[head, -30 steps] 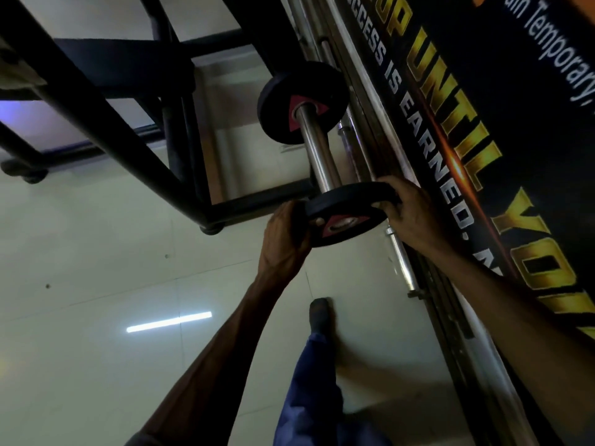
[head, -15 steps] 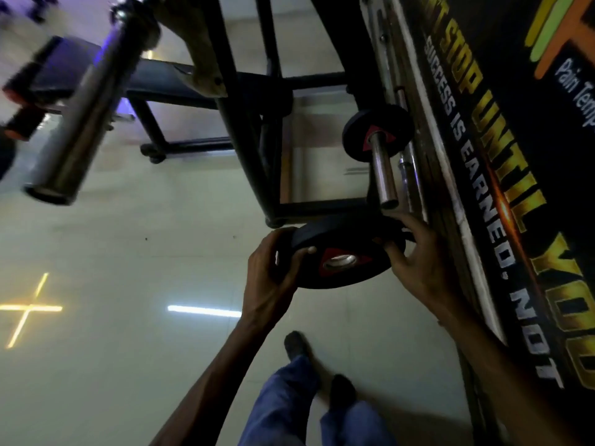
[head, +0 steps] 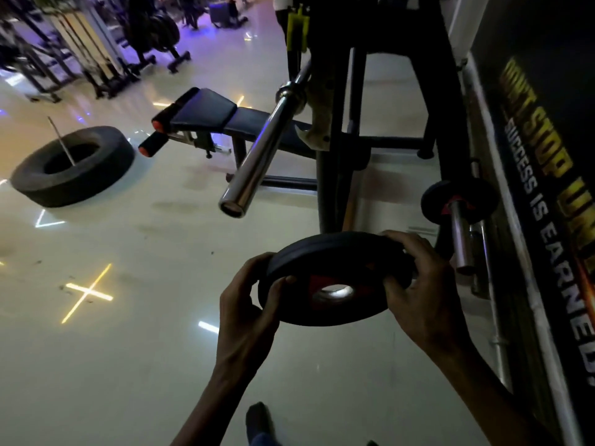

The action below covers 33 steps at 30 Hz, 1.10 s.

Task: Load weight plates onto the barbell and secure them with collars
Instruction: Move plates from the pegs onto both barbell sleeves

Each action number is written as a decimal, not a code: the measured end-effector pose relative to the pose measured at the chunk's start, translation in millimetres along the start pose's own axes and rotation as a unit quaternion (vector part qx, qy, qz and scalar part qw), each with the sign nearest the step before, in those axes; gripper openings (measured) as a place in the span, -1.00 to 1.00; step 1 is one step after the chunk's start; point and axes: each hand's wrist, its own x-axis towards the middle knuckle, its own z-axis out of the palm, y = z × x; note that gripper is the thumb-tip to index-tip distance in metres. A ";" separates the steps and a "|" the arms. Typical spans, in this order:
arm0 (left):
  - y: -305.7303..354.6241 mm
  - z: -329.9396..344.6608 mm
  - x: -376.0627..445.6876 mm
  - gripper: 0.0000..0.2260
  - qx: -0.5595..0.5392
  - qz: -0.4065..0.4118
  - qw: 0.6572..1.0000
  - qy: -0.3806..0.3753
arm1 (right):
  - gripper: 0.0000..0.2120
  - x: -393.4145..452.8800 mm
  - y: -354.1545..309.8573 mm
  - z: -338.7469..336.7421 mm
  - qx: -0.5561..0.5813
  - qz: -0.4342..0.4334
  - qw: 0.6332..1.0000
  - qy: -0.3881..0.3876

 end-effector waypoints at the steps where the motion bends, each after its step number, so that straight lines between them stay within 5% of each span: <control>1: -1.7 -9.8 4.5 -0.78 -0.005 0.003 1.000 0.003 | -0.57 2.5 -7.9 8.3 0.001 -0.002 1.000 0.001; 14: -67.5 -121.0 113.4 -0.78 -0.084 0.059 0.993 -0.049 | -0.59 35.7 -99.7 135.6 -0.001 0.041 0.994 0.104; 26: -93.4 -131.3 193.7 -0.76 -0.163 0.075 0.978 -0.111 | -0.65 85.7 -123.5 181.7 -0.043 0.043 0.978 0.197; 33: -102.1 -109.1 208.0 -0.55 -0.047 0.183 0.976 -0.104 | -0.52 111.2 -101.7 195.6 -0.130 -0.066 0.971 0.188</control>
